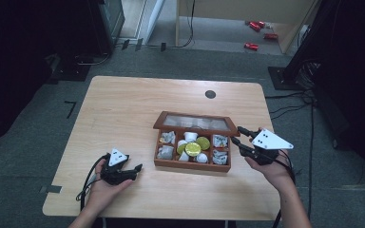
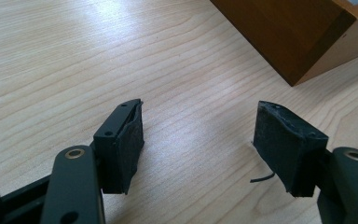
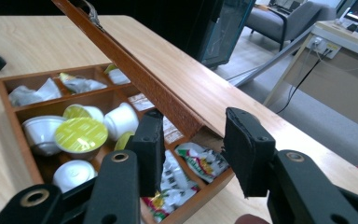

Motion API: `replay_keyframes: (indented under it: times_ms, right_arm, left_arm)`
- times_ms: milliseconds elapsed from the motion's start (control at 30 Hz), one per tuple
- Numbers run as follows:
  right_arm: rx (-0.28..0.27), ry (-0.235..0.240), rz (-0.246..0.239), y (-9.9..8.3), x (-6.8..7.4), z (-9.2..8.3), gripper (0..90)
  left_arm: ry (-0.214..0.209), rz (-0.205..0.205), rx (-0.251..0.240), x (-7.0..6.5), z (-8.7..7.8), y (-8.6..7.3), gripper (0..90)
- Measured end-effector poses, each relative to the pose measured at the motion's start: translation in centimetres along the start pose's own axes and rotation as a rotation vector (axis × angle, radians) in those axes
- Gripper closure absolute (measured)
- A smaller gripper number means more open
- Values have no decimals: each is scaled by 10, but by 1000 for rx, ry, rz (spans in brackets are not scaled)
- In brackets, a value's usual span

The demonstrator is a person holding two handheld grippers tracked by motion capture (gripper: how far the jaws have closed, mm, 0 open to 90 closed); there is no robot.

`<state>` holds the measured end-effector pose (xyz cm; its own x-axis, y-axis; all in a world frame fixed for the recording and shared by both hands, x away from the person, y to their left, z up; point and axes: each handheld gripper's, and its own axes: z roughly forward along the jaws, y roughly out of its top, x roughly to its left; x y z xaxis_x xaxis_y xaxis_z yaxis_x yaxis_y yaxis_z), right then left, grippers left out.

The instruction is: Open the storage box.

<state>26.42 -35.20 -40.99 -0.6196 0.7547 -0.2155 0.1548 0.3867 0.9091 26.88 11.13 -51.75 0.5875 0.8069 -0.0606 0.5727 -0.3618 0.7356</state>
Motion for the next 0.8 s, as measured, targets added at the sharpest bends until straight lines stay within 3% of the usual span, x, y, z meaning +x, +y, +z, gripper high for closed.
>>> replay_keyframes:
  times_ms: [667,800]
  right_arm:
    - [14,-1,-19,8,-15,27,600]
    - [8,-4,6,8,-18,30,596]
  left_arm:
    - [-8,-15,-5,2,0,0,344]
    - [-11,-21,-7,2,0,0,344]
